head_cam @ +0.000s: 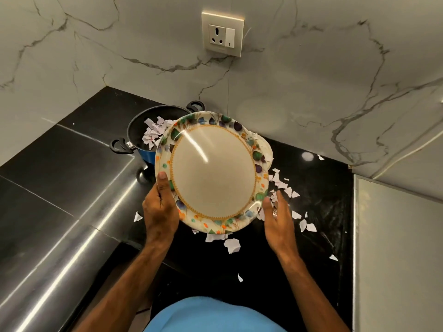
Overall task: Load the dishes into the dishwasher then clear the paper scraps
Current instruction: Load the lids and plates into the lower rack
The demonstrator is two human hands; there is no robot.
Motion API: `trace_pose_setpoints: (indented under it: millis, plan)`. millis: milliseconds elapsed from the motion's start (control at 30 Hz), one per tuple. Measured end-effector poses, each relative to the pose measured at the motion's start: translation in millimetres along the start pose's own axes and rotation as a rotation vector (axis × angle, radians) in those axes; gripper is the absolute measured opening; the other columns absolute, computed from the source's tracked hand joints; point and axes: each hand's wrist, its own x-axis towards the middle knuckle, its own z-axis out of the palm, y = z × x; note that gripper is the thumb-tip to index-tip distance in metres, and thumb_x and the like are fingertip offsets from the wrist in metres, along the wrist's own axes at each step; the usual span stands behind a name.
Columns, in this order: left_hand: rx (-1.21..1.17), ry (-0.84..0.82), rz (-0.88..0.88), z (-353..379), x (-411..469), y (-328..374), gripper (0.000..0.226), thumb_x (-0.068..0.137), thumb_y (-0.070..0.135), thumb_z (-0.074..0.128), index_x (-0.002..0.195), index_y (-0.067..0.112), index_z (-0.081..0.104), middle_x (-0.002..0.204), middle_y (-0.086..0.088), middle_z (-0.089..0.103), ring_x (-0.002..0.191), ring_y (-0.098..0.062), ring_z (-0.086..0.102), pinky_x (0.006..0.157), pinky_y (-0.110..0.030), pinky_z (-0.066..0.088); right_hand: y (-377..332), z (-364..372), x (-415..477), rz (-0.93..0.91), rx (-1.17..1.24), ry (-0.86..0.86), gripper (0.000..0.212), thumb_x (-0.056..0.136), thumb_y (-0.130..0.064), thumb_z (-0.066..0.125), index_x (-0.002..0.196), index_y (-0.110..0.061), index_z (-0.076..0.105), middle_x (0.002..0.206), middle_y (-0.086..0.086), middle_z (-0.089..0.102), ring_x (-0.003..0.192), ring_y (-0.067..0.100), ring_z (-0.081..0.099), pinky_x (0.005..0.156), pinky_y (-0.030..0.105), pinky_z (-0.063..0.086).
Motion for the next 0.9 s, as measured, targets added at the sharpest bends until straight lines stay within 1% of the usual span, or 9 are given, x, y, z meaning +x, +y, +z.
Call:
trace_pose_setpoints:
  millis: [67,167,267,333,400,567,667,767,900]
  plan:
    - [-0.043,-0.052,-0.047,-6.8,-1.1,-1.6,0.047,0.095,0.062,0.041,0.100,0.023,0.067,0.094,0.000,0.078,0.085,-0.020,0.076,0.071,-0.036,0.060,-6.9,-6.7,-6.2,0.064,0.212,0.016,0.066,0.102,-0.064,0.044,0.161,-0.037,0.031,0.152,0.000,0.055,0.133,0.019,0.058,0.113,0.045,0.045]
    - [-0.094,-0.144,-0.126,-22.2,-4.2,-4.0,0.045,0.100,0.055,0.041,0.099,0.019,0.068,0.092,-0.004,0.078,0.081,-0.024,0.076,0.069,-0.037,0.062,-9.6,-13.2,-12.7,0.093,0.458,0.061,0.049,0.103,-0.053,0.054,0.147,-0.031,0.054,0.124,-0.002,0.075,0.106,0.013,0.074,0.094,0.039,0.058]
    - [-0.094,-0.285,-0.220,-41.1,-8.1,-4.8,0.045,0.103,0.048,0.043,0.096,0.012,0.068,0.089,-0.008,0.078,0.074,-0.025,0.076,0.061,-0.033,0.062,-12.4,-14.7,-25.2,0.077,0.513,0.105,0.028,0.105,-0.042,0.059,0.123,-0.024,0.070,0.105,-0.001,0.080,0.094,0.020,0.078,0.077,0.038,0.062]
    - [-0.078,-0.369,-0.247,-53.8,-11.6,-4.6,0.044,0.102,0.046,0.045,0.094,0.010,0.068,0.087,-0.007,0.078,0.071,-0.023,0.076,0.056,-0.029,0.060,-14.5,-13.5,-40.8,0.063,0.513,0.166,0.019,0.105,-0.033,0.060,0.113,-0.021,0.072,0.095,-0.005,0.080,0.083,0.014,0.077,0.063,0.028,0.061]
    - [-0.066,-0.412,-0.248,-63.9,-14.3,-5.7,0.043,0.101,0.046,0.048,0.098,0.009,0.070,0.090,-0.008,0.079,0.074,-0.023,0.076,0.058,-0.028,0.060,-12.9,-11.9,-57.6,0.050,0.547,0.212,0.013,0.106,-0.027,0.059,0.109,-0.022,0.070,0.089,-0.009,0.079,0.076,0.009,0.076,0.056,0.022,0.057]
    - [0.005,-0.548,-0.219,-87.8,-26.5,-14.4,0.027,0.099,0.035,0.060,0.104,0.011,0.070,0.095,-0.004,0.079,0.083,-0.024,0.077,0.066,-0.033,0.062,-0.2,-1.8,-110.3,0.075,0.535,0.299,0.017,0.106,-0.031,0.058,0.116,-0.023,0.068,0.097,-0.007,0.079,0.085,0.011,0.077,0.064,0.028,0.062]
    - [0.015,-0.648,-0.230,-99.7,-42.0,-20.5,0.018,0.097,0.029,0.064,0.101,0.012,0.069,0.094,-0.001,0.079,0.084,-0.020,0.076,0.067,-0.029,0.061,12.0,1.4,-151.9,0.112,0.528,0.382,0.020,0.106,-0.034,0.057,0.119,-0.022,0.067,0.101,-0.005,0.078,0.088,0.013,0.077,0.068,0.031,0.062]
    - [0.034,-0.751,-0.247,-106.0,-61.3,-29.4,0.019,0.098,0.028,0.064,0.106,0.011,0.069,0.099,-0.001,0.079,0.090,-0.019,0.076,0.074,-0.030,0.063,31.4,1.1,-193.5,0.164,0.527,0.480,0.020,0.105,-0.036,0.058,0.117,-0.023,0.067,0.103,-0.005,0.076,0.089,0.011,0.076,0.071,0.032,0.061]
    - [0.077,-0.896,-0.277,-110.9,-91.5,-40.3,0.026,0.099,0.031,0.062,0.113,0.010,0.069,0.105,-0.003,0.078,0.097,-0.023,0.075,0.079,-0.035,0.062,58.5,-4.6,-251.1,0.252,0.560,0.599,0.019,0.104,-0.039,0.059,0.118,-0.028,0.066,0.111,-0.001,0.074,0.099,0.019,0.073,0.081,0.039,0.061]
